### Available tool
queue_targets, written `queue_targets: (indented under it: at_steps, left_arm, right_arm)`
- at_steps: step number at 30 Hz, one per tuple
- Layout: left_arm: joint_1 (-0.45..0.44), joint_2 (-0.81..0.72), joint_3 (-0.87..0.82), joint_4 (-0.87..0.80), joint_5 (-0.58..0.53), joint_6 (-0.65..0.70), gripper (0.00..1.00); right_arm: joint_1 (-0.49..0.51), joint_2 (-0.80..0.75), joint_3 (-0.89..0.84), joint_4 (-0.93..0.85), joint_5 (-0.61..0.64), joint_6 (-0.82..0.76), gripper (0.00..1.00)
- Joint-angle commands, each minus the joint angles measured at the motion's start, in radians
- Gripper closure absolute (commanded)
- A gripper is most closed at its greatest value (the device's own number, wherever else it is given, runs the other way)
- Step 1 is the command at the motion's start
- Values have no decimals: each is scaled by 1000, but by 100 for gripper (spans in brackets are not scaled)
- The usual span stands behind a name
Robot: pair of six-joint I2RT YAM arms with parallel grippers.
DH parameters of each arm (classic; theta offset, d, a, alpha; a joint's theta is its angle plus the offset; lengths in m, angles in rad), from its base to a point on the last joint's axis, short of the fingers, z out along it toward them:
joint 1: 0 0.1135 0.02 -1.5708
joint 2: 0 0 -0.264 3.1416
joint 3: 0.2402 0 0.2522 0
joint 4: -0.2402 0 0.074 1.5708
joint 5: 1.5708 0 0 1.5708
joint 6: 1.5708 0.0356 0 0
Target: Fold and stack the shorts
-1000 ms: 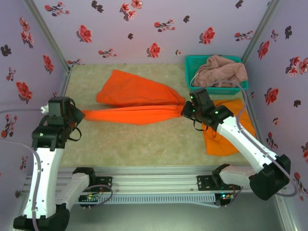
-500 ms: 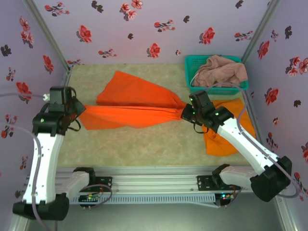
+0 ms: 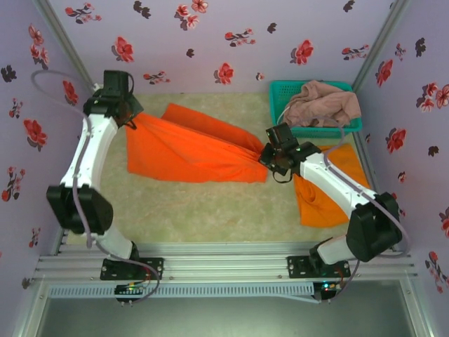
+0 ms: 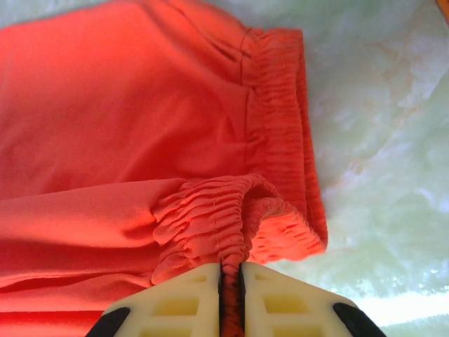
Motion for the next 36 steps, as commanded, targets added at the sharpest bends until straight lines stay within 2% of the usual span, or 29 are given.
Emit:
queue_targets:
  at_steps: [1,11,15,17,19,20,22,24,25,27,28,30,32,36]
  left_arm:
    - [6,124,148,65,-64,38,100]
    - [-41,528,564,22,-61,69,100]
    - [-44,640,662,21,-62,68,100]
    - [-43,675,676,42,-61,73,100]
    - [-39,695,683,83,-35,76,91]
    - [-35,700,688,109,-2,81,80]
    - [-26,698,712,141,77,90,64]
    - [-15,675,750,140,151,95,42]
    - [-11,649,749,141,181,94,34]
    - [-4,579,716,140,222,99,19]
    - [-5,530,678,138,230,96,12]
    - [-4,429,560,159,263,95,4]
    - [-4,315,382,230,323,77,1]
    - [-2,109,-71,502,421,-14,1]
  right_arm:
    - [-49,51,18,-13,47,43,86]
    - [-131,250,108,46,-21,72,83]
    - [-155,326,157,47,-42,76,74]
    - [-173,356,176,55,-59,82,65]
    - [-195,366,190,70,-94,94,58]
    - [-206,363,196,79,-116,98,52]
    - [-217,325,197,99,-135,96,33]
    - [-213,262,191,106,-130,69,12]
    - [-210,221,182,115,-131,54,7]
    - [-196,152,156,141,-142,28,1]
    - [-185,123,146,154,-154,20,1]
    - [-152,90,136,177,-185,2,1]
    - [-111,90,142,191,-206,-8,1]
    - [-47,191,220,197,-261,-27,1]
